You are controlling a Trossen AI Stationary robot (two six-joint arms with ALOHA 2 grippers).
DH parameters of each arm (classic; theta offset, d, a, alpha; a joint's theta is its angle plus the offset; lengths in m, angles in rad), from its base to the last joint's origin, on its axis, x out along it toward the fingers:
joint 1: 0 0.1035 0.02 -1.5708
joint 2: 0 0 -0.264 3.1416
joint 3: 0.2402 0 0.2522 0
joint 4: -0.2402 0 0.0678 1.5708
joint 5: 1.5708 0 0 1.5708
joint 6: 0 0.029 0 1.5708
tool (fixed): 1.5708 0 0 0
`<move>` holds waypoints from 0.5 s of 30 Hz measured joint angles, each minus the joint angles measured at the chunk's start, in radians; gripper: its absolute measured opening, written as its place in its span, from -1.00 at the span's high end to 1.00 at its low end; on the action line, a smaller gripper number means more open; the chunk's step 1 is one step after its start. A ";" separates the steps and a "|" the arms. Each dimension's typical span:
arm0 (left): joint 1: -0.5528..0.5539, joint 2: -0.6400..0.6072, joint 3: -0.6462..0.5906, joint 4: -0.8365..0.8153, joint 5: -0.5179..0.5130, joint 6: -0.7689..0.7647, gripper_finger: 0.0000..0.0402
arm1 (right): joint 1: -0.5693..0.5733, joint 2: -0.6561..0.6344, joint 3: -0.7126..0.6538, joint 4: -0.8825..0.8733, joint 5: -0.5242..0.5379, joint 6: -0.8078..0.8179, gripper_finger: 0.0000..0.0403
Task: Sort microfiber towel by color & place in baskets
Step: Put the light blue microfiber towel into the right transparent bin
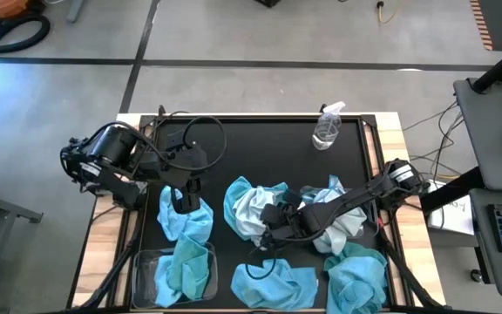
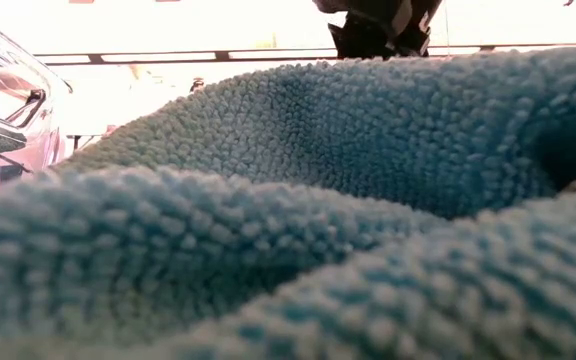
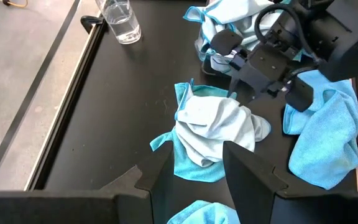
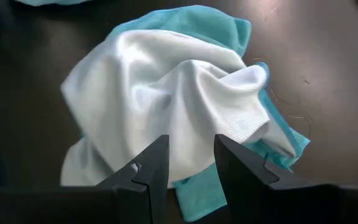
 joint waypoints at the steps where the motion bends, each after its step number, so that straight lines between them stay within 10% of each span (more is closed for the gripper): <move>1: 0.000 0.000 0.000 0.000 0.000 0.000 0.39 | -0.004 0.000 -0.002 -0.001 0.000 -0.016 0.39; 15: 0.001 0.000 0.000 0.000 0.000 0.040 0.39 | -0.050 0.001 -0.082 0.043 -0.056 -0.104 0.39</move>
